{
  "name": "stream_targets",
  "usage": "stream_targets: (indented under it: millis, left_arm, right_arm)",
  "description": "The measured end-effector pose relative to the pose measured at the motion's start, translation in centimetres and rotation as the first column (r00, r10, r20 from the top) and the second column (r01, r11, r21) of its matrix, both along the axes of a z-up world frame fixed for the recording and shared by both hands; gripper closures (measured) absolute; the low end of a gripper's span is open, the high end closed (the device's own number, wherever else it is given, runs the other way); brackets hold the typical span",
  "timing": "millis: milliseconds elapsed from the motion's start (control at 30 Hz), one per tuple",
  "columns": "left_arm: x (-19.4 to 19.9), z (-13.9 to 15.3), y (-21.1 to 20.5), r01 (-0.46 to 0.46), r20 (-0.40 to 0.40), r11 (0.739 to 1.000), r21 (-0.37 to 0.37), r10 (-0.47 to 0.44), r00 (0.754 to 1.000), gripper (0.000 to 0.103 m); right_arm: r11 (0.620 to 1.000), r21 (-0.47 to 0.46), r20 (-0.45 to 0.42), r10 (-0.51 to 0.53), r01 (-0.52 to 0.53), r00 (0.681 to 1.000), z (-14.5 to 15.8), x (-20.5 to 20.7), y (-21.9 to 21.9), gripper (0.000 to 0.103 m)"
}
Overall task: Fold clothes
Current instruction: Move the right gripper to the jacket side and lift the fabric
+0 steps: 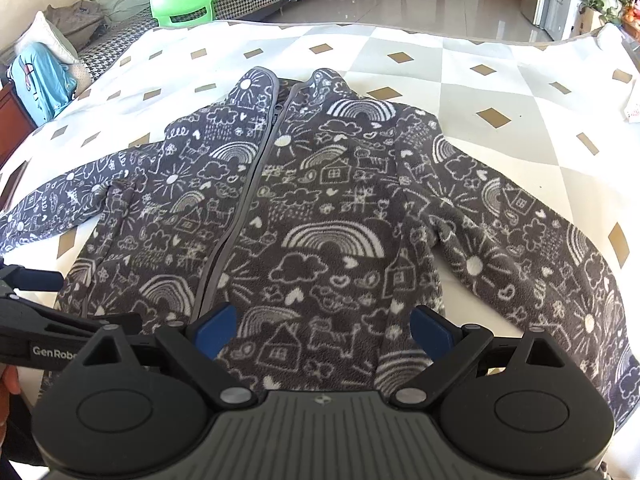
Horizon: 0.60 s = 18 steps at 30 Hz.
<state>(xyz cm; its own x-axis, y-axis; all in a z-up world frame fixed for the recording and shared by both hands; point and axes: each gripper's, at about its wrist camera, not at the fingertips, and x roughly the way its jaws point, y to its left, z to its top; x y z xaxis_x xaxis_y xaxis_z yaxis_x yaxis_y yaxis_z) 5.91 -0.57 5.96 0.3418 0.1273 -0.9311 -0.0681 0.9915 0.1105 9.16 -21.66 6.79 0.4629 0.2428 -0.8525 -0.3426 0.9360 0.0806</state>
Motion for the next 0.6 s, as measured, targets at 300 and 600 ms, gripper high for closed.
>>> stream_targets:
  millis: [300,600]
  left_arm:
    - [4.2,0.5,-0.3,0.04,0.027,0.999,0.02,-0.041,0.999,0.0]
    - [6.0,-0.7,-0.5,0.047,0.056,0.998,-0.046,-0.044,0.997,0.0]
  right_arm:
    - [0.985,0.054,-0.047,-0.163,0.165,0.986,-0.3,4.1,-5.2,0.009]
    - [0.912,0.145,-0.107,-0.37,0.383,0.923,-0.6,6.2,-11.7,0.01]
